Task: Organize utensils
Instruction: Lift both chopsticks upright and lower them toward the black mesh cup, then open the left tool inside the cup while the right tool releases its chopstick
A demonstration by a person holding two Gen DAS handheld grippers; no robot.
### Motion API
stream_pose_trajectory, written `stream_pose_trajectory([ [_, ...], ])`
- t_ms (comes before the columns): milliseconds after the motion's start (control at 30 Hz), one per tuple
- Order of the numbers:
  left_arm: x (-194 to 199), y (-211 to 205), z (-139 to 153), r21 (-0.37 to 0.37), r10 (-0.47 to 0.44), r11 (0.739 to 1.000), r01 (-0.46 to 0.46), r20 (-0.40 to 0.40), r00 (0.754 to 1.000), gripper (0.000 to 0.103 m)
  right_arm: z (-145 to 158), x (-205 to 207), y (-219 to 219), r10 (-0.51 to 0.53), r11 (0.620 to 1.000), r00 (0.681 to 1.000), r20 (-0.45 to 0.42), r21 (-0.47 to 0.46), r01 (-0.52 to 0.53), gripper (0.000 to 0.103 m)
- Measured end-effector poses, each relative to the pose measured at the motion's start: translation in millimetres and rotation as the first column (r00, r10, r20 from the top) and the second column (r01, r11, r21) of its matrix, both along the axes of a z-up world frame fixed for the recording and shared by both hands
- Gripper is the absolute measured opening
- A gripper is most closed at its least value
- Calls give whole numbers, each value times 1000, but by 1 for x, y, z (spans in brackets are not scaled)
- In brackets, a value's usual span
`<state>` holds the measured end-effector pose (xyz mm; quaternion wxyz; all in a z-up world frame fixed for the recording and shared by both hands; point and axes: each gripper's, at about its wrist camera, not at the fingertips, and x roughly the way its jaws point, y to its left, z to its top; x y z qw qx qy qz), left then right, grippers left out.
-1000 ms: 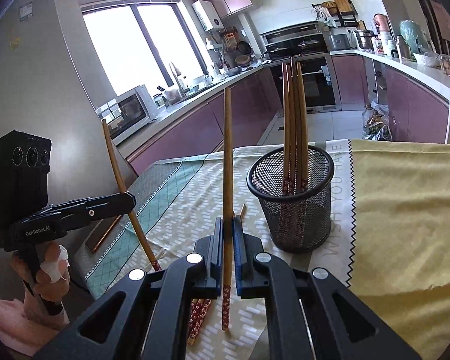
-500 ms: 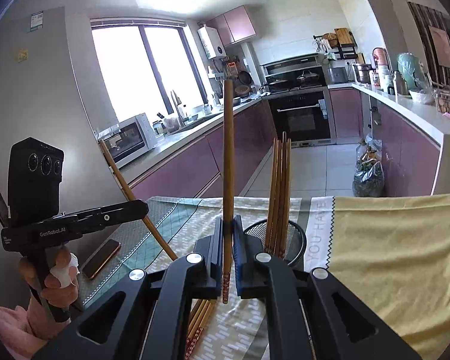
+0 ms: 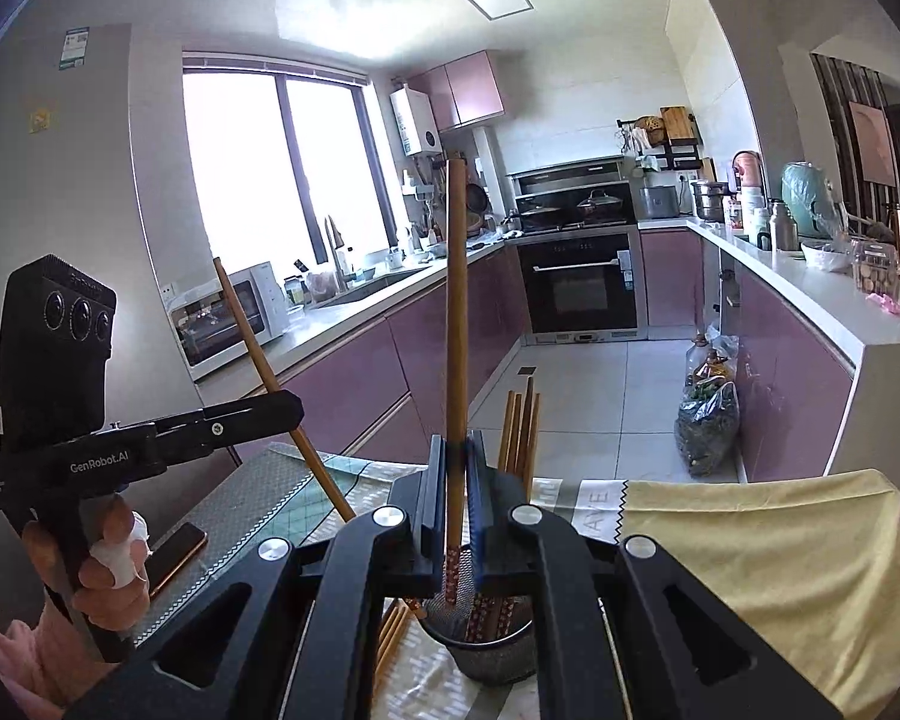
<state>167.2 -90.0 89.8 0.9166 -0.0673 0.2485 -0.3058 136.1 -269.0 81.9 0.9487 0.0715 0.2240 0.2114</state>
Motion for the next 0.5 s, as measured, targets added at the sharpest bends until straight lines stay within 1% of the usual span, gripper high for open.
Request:
stream_pose_trajectory([
  [100,10,-10,-8,40,10,999,-9,-20,1000,8,-10,9,5,3,1000,1000,-31,-23,-4,5],
  [167,16,-18,-17,88,15,996,-12,-37,999,8,-18,16,9,8,999,998,-60,-38,-11,5],
  [267,22,-28,-31,155,7,988,4,-72,997,8,-32,25,12,18,998,994,-112,-64,-25,5],
  [333,25,-34,-41,193,-12,981,31,-99,995,8,-41,31,15,26,996,988,-151,-77,-38,6],
  [500,35,-48,-61,264,-21,963,60,-146,989,8,-63,43,21,22,994,973,-231,-101,-47,6],
])
